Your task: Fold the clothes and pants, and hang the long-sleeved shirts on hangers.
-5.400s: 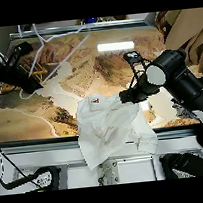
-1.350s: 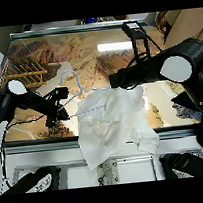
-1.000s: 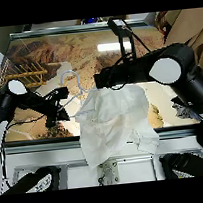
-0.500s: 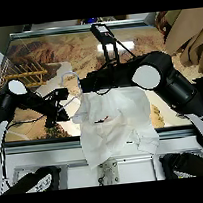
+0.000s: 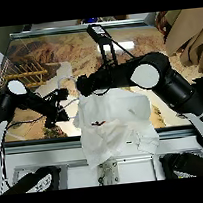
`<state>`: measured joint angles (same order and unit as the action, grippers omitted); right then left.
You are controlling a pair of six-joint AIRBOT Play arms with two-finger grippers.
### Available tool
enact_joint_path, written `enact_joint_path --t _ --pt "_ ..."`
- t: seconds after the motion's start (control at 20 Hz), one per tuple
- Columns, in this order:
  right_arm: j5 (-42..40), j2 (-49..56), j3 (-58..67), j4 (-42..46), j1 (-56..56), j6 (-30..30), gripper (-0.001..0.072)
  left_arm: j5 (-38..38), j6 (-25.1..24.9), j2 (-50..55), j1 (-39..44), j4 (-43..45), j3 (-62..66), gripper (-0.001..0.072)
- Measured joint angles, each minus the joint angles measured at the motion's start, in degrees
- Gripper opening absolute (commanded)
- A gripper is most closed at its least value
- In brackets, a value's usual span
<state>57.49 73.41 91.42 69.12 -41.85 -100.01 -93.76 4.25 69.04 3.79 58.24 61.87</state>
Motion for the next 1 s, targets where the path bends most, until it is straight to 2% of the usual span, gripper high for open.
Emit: enact_joint_path --t 0.4,0.45,0.5,0.8,1.0 --pt "6.1 -3.7 0.0 -1.7 4.3 1.6 0.0548 0.5 0.8 0.0 0.0 0.1 0.0 0.0015" --pt "7.4 -4.3 0.0 -2.1 5.4 2.8 0.0621 0.5 0.8 0.0 0.0 0.1 0.0 0.0015" --pt "9.1 -4.9 0.0 -3.4 6.7 5.1 0.0679 0.4 0.8 0.0 0.0 0.0 0.0 0.0016" --pt "24.2 -6.8 -0.1 -23.5 21.0 25.3 0.0678 0.3 0.6 0.0 0.0 0.0 0.0 0.0015" --pt "28.6 -6.9 -0.1 -30.4 28.2 30.2 0.0678 -0.1 0.5 0.0 0.0 0.0 0.0 0.0015"
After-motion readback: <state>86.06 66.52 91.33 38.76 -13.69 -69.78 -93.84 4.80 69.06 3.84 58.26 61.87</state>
